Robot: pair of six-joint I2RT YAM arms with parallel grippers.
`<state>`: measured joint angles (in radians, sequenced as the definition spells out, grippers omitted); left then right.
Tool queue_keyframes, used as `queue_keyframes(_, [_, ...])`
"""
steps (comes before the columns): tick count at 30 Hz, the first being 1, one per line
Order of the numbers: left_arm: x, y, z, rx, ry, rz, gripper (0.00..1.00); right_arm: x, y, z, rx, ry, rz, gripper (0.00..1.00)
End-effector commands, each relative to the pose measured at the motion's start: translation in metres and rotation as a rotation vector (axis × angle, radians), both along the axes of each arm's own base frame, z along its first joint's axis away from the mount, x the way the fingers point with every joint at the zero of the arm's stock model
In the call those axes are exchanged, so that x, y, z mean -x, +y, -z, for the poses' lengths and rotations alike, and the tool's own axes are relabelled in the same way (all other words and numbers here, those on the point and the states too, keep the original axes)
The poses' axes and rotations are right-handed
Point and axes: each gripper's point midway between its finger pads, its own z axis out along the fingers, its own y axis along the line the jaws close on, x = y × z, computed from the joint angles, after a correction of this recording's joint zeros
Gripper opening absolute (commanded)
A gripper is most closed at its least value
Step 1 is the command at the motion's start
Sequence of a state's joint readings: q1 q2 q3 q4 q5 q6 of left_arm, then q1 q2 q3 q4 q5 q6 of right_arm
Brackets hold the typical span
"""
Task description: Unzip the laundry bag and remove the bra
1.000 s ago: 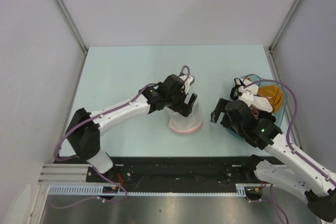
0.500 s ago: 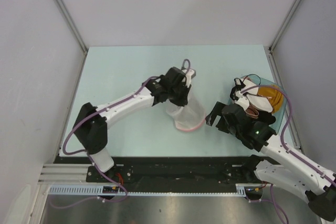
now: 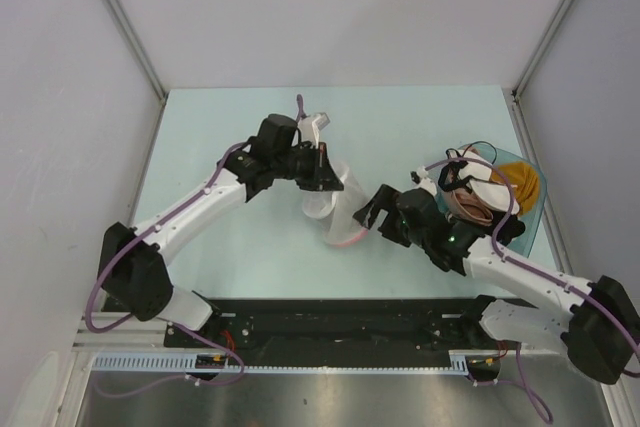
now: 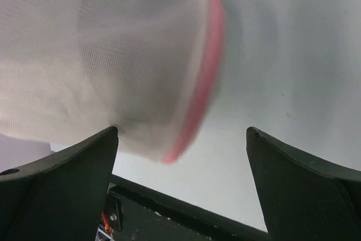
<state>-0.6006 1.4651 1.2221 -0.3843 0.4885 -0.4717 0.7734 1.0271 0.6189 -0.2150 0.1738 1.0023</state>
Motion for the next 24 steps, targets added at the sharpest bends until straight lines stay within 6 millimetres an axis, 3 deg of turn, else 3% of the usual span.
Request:
queue_keyframes(1, [0.017, -0.008, -0.038, 0.118, -0.052, 0.080, 0.00, -0.013, 0.032, -0.016, -0.093, -0.085, -0.047, 0.99])
queue_keyframes(3, [0.019, -0.009, -0.042, 0.129, -0.049, 0.089, 0.00, -0.019, 0.041, -0.008, -0.098, -0.078, -0.051, 0.97])
queue_keyframes(6, [0.021, -0.006, -0.051, 0.133, -0.071, 0.085, 0.00, -0.018, 0.048, -0.004, -0.110, -0.068, -0.057, 0.60])
queue_keyframes(7, [0.020, -0.004, -0.051, 0.124, -0.085, 0.082, 0.00, -0.017, 0.048, -0.007, -0.103, -0.087, -0.053, 0.30])
queue_keyframes(8, [0.021, -0.002, -0.051, 0.115, -0.090, 0.077, 0.00, -0.015, 0.046, -0.014, -0.102, -0.106, -0.049, 0.09])
queue_keyframes(9, [0.019, 0.001, -0.049, 0.098, -0.099, 0.062, 0.00, -0.014, 0.043, -0.018, -0.098, -0.117, -0.042, 0.00])
queue_keyframes(14, [0.016, 0.006, -0.044, 0.065, -0.105, 0.046, 0.00, -0.001, 0.024, -0.044, -0.072, -0.186, -0.025, 0.00])
queue_keyframes(15, [0.013, 0.006, -0.039, 0.046, -0.105, 0.041, 0.00, 0.003, 0.020, -0.058, -0.105, -0.209, -0.022, 0.00])
queue_keyframes(17, [0.003, 0.010, -0.031, -0.002, -0.101, -0.001, 0.00, 0.014, 0.015, -0.060, -0.104, -0.184, -0.027, 0.00])
queue_keyframes(18, [-0.002, 0.010, -0.022, -0.033, -0.095, -0.011, 0.00, 0.018, 0.012, -0.072, -0.126, -0.193, -0.022, 0.00])
queue_keyframes(20, [-0.006, 0.011, -0.013, -0.065, -0.079, -0.025, 0.01, 0.027, 0.001, -0.063, -0.088, -0.130, 0.004, 0.00])
queue_keyframes(21, [-0.006, 0.007, -0.007, -0.073, -0.069, -0.012, 0.00, 0.028, -0.002, -0.072, -0.093, -0.134, 0.021, 0.00])
queue_keyframes(23, [0.001, -0.003, -0.001, -0.073, -0.061, 0.026, 0.03, 0.037, -0.011, -0.066, -0.025, -0.095, 0.034, 0.00])
queue_keyframes(24, [0.004, -0.008, 0.001, -0.077, -0.069, 0.050, 0.11, 0.031, -0.019, -0.080, -0.003, -0.124, 0.091, 0.00])
